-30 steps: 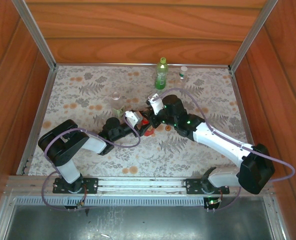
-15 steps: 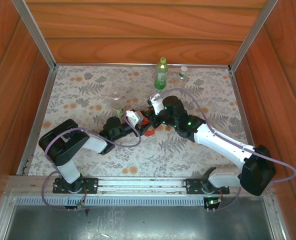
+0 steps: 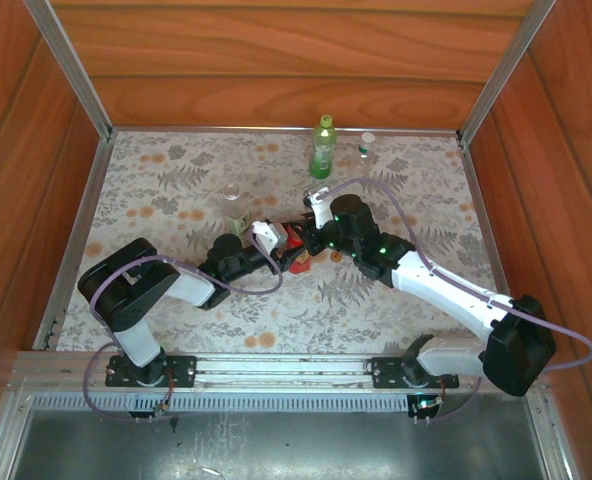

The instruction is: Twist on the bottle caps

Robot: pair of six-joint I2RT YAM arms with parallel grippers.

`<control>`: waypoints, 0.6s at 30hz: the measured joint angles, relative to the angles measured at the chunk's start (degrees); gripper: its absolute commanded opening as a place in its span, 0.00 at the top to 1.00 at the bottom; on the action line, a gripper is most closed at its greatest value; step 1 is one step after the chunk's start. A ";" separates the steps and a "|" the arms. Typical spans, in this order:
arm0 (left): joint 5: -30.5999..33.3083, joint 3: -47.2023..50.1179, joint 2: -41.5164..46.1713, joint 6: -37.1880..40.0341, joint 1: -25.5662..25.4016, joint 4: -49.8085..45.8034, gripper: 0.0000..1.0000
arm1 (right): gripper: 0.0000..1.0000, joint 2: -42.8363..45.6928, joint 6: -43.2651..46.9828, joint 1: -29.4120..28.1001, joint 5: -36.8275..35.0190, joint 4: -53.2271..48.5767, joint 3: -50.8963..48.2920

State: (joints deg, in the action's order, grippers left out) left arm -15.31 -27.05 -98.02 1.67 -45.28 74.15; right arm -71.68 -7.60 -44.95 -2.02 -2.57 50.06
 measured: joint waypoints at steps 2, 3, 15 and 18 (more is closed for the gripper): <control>-0.02 0.00 -0.04 0.00 0.00 0.02 0.35 | 0.71 0.00 0.09 0.00 0.28 -0.02 0.00; -0.02 0.00 -0.04 -0.02 0.00 0.02 0.32 | 0.71 0.00 0.15 0.00 0.59 0.00 0.00; -0.22 -0.55 -0.44 -0.17 -0.02 0.09 0.34 | 0.69 0.00 0.15 0.04 1.46 0.35 -0.04; -0.24 -0.55 -0.44 -0.17 0.00 0.09 0.34 | 0.53 0.02 0.13 0.07 1.40 0.39 -0.04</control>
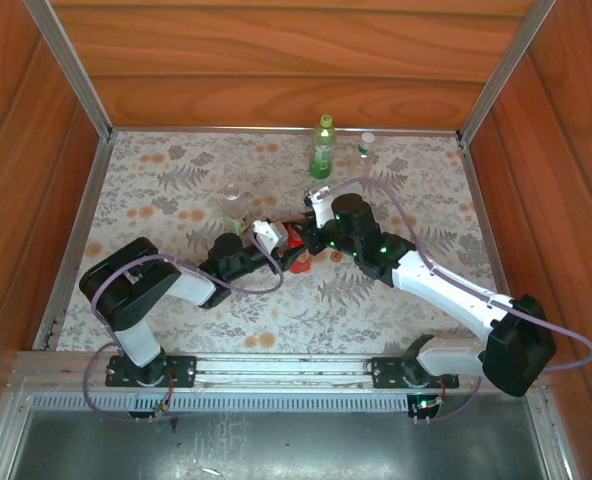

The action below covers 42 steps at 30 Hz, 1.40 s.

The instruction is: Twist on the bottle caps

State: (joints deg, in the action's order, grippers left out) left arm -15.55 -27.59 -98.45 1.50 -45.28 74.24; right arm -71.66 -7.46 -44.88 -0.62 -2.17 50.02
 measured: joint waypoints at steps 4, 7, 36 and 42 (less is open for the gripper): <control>0.02 0.00 0.00 -0.02 -0.02 0.00 0.34 | 0.23 1.09 -0.22 0.02 0.20 0.02 -0.24; 0.02 0.00 0.00 -0.02 -0.02 0.00 0.34 | 0.15 4.04 0.37 0.02 0.52 -0.02 -0.96; 0.13 1.20 0.11 -1.09 -0.02 1.05 0.34 | 0.51 -9.01 -10.73 7.50 -13.99 -4.00 -12.83; 0.26 1.36 0.22 -1.29 0.00 1.18 0.34 | 0.55 -12.76 -11.13 8.31 -13.22 -2.43 -12.76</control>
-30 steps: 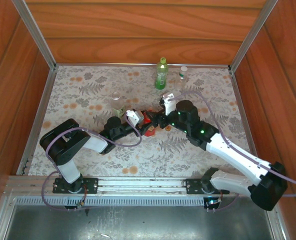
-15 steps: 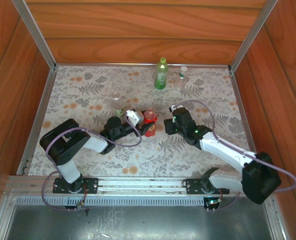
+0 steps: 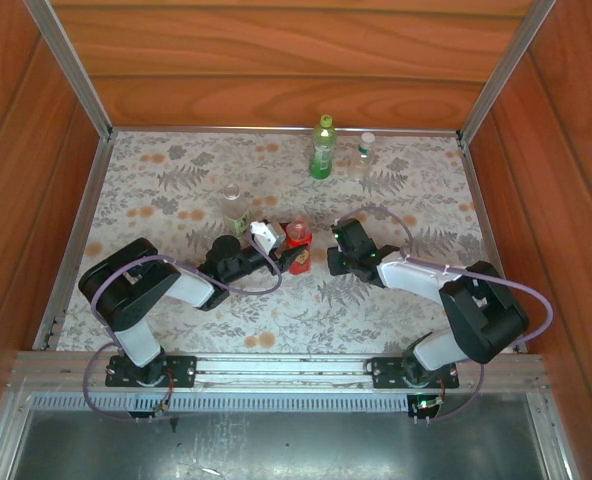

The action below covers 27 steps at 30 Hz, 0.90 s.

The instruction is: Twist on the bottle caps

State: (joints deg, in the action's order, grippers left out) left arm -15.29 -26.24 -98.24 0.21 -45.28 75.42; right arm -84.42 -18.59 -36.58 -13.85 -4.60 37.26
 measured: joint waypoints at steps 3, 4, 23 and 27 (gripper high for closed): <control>0.00 0.00 0.00 0.00 0.00 -0.02 0.34 | 0.57 -0.92 -0.04 0.33 0.17 0.61 0.26; 0.00 0.00 0.00 0.00 0.00 -0.02 0.34 | 0.57 -1.25 -0.04 0.37 0.17 0.79 0.44; -0.02 0.00 0.00 0.02 0.00 -0.02 0.34 | 0.62 -5.20 0.09 1.05 0.42 1.66 2.54; -0.02 0.00 0.00 0.04 -0.02 -0.02 0.34 | 0.59 -5.55 0.22 1.05 0.42 1.64 2.62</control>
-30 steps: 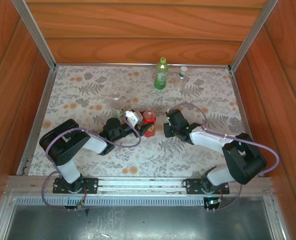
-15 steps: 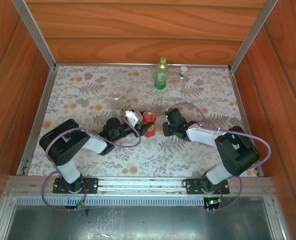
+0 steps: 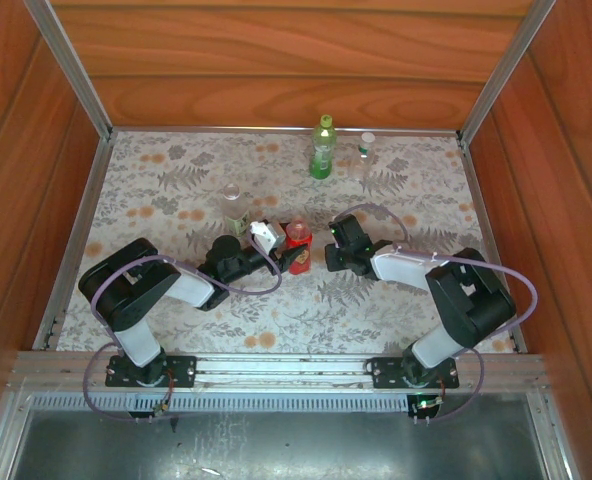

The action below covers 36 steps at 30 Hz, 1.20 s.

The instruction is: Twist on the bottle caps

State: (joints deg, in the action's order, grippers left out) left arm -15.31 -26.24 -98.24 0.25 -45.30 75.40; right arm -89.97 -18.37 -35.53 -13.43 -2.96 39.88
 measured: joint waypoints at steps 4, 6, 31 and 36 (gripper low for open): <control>0.00 0.02 0.02 -0.02 0.02 0.00 0.34 | 0.61 -0.20 0.04 0.00 0.00 -0.02 0.00; 0.00 0.04 0.07 -0.02 0.02 -0.02 0.35 | 0.62 -0.20 0.04 0.00 0.00 -0.04 0.00; 0.00 0.28 0.24 -0.02 0.02 0.00 0.34 | 0.66 -1.27 0.28 0.00 0.02 -1.86 1.51; 0.00 0.28 0.24 -0.02 0.00 0.00 0.34 | 0.67 -1.01 0.28 0.00 0.02 -2.93 1.88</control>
State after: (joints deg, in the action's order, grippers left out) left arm -15.31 -25.96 -98.00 0.23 -45.30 75.40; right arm -90.98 -18.09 -35.53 -13.41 -5.89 41.76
